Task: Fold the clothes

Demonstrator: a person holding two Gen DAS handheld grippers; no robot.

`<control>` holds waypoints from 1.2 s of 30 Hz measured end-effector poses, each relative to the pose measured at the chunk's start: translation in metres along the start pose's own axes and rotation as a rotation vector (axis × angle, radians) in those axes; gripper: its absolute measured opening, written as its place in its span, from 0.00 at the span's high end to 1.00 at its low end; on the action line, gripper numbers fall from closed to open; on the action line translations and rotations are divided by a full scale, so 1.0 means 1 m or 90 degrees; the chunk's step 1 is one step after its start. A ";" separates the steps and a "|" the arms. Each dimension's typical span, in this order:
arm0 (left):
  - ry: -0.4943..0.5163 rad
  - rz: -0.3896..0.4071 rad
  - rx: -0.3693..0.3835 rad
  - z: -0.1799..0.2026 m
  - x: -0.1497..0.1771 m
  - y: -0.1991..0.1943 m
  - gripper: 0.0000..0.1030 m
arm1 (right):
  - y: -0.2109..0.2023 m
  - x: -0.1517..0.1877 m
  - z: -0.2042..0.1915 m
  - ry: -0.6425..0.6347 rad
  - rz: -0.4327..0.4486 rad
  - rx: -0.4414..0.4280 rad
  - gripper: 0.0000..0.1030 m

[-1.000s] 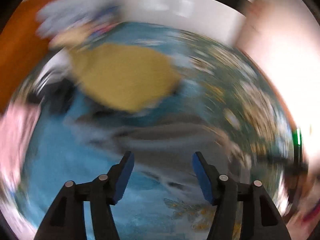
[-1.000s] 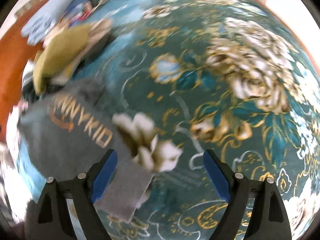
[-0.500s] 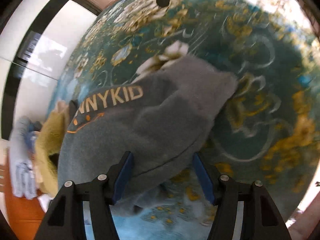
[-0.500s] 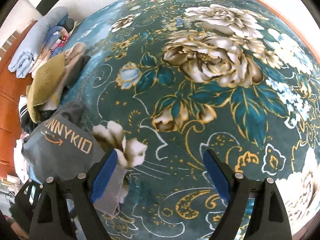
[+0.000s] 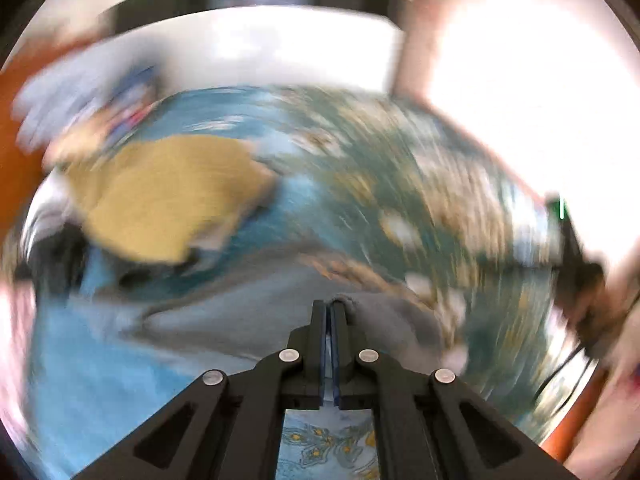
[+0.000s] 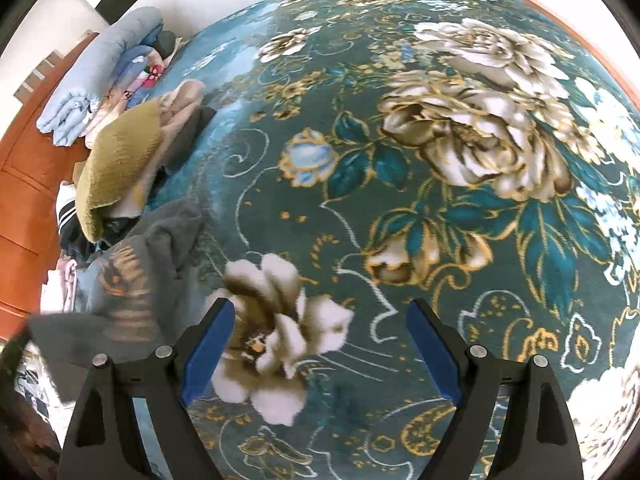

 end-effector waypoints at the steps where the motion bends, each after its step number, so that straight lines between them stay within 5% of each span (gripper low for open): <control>1: -0.037 0.014 -0.030 -0.027 -0.003 -0.011 0.98 | 0.003 0.002 -0.005 -0.002 -0.005 -0.009 0.14; 7: -0.243 0.068 -0.214 -0.186 0.001 -0.079 0.98 | 0.026 0.025 -0.056 -0.018 -0.059 -0.097 0.14; 10: -0.289 0.057 -0.286 -0.233 0.020 -0.100 0.98 | 0.038 0.039 -0.095 -0.005 -0.086 -0.180 0.15; 14: -0.351 0.053 -0.305 -0.260 0.041 -0.114 0.98 | 0.056 0.050 -0.136 0.019 -0.112 -0.254 0.15; 17: -0.356 0.056 -0.296 -0.259 0.044 -0.113 0.98 | 0.074 0.052 -0.154 0.053 -0.126 -0.264 0.24; 19: -0.351 0.054 -0.288 -0.257 0.039 -0.109 0.98 | 0.083 0.054 -0.164 0.071 -0.139 -0.270 0.59; 21: -0.350 0.058 -0.276 -0.257 0.031 -0.104 0.98 | 0.083 0.047 -0.166 0.083 -0.132 -0.262 0.79; 26: -0.352 0.096 -0.209 -0.239 -0.007 -0.096 0.98 | 0.061 0.004 -0.155 0.132 -0.054 -0.271 0.86; 33: -0.323 0.205 -0.031 -0.193 -0.101 -0.089 0.98 | -0.068 -0.138 -0.131 0.060 0.195 -0.283 0.87; 36: -0.306 0.239 0.016 -0.192 -0.123 -0.098 0.98 | -0.133 -0.156 -0.124 -0.044 0.299 -0.247 0.87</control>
Point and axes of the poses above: each gripper's, at about its wrist camera, not at the fingertips, and y roughly the way its jaws point, z to its right, x to its underside, the point moved 5 cm from there along y, roughly the way its jaws point, and after that the axes turned 15 degrees about z, right-handed, at the moved point
